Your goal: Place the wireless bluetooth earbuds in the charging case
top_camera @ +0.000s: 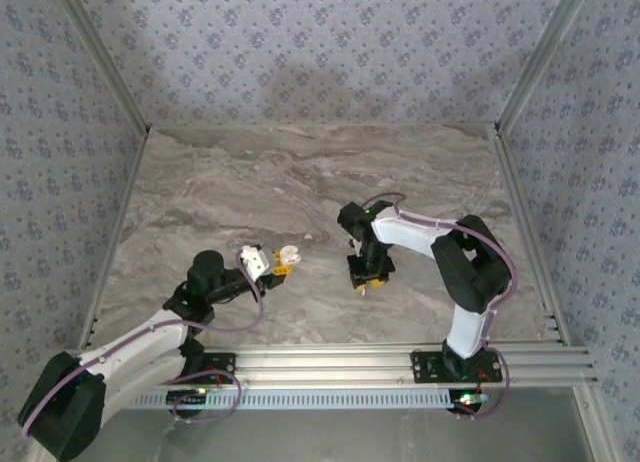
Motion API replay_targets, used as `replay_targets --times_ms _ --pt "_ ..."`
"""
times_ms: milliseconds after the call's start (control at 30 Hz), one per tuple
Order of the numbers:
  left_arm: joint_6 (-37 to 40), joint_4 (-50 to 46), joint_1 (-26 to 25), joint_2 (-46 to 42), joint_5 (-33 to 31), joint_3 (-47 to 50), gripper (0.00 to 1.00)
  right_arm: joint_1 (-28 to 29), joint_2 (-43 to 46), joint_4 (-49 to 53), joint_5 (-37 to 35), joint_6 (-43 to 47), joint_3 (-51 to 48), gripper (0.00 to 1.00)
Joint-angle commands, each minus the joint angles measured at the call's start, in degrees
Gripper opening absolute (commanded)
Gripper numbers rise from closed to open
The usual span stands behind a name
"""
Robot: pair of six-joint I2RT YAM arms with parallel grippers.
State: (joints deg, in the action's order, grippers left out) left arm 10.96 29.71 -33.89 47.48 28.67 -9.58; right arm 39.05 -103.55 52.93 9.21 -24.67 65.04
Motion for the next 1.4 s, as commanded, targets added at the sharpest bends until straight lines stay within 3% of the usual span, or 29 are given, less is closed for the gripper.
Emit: replay_targets --times_ms 0,433,800,1133,1367 --pt "0.52 0.29 -0.39 -0.83 0.23 -2.06 0.04 0.29 -1.57 -0.15 1.15 -0.73 1.16 0.35" --pt "0.39 0.07 -0.39 -0.30 0.77 -2.07 0.04 0.44 -1.85 -2.14 0.22 -0.37 0.93 0.25" --pt "-1.40 10.37 -0.65 10.86 3.21 -1.67 0.04 1.59 14.31 -12.40 -3.54 0.52 -4.75 0.19" --pt "-3.36 21.27 -1.23 25.28 9.59 -5.23 0.04 7.08 31.55 -23.72 -8.58 14.00 -8.42 0.17" --pt "-2.65 21.36 -1.46 27.83 14.98 -7.80 0.04 11.10 34.82 -24.48 -7.78 22.94 -7.08 0.18"
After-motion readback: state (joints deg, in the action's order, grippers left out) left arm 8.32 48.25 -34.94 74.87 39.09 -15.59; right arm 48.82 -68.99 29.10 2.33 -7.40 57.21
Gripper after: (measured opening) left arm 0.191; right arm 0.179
